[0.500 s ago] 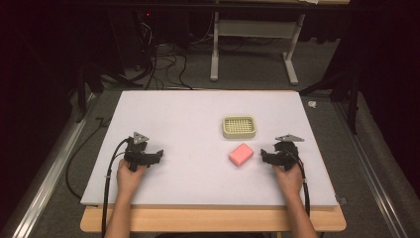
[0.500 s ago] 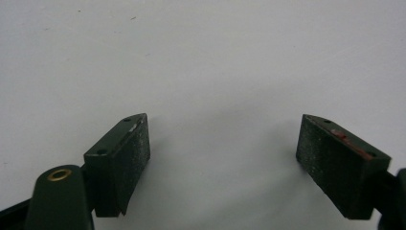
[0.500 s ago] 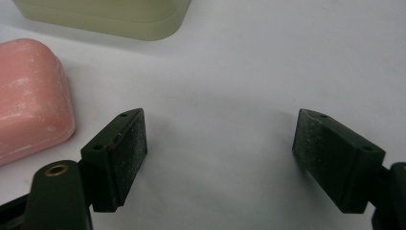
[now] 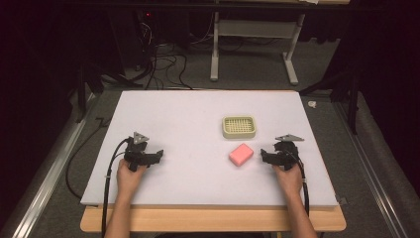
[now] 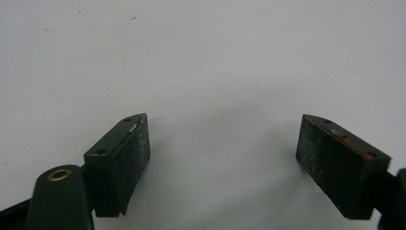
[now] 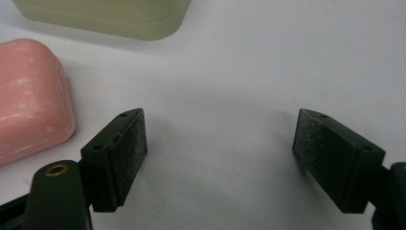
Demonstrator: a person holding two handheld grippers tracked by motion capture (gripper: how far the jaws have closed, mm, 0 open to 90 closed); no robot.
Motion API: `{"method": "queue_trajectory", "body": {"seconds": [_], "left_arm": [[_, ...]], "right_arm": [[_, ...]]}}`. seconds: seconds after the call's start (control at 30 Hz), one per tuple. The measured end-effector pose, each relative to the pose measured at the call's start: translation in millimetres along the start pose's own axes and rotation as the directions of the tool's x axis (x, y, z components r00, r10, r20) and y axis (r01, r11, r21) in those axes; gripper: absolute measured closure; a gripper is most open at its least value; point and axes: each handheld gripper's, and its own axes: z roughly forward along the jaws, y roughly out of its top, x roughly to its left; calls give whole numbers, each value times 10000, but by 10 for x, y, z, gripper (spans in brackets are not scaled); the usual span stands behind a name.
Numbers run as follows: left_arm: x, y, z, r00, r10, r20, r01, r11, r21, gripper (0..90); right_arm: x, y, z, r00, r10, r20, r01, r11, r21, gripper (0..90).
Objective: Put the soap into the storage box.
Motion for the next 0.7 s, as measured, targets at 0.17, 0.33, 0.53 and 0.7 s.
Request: {"method": "queue_trajectory", "body": {"seconds": [0.17,0.33,0.53,0.7], "left_arm": [[0,0,0,10000,-5,-2,5,10000,0,194],[0,0,0,10000,-8,-1,8,10000,-3,194],[1,0,0,10000,-6,3,6,10000,3,194],[0,0,0,10000,-14,4,14,10000,-1,194]], "right_arm": [[2,2,0,10000,2,52,-2,10000,17,185],[3,6,2,9999,63,145,-63,10000,51,171],[4,3,-23,9999,78,106,-78,10000,34,168],[0,5,-80,10000,50,-8,-50,9998,-182,168]]}}
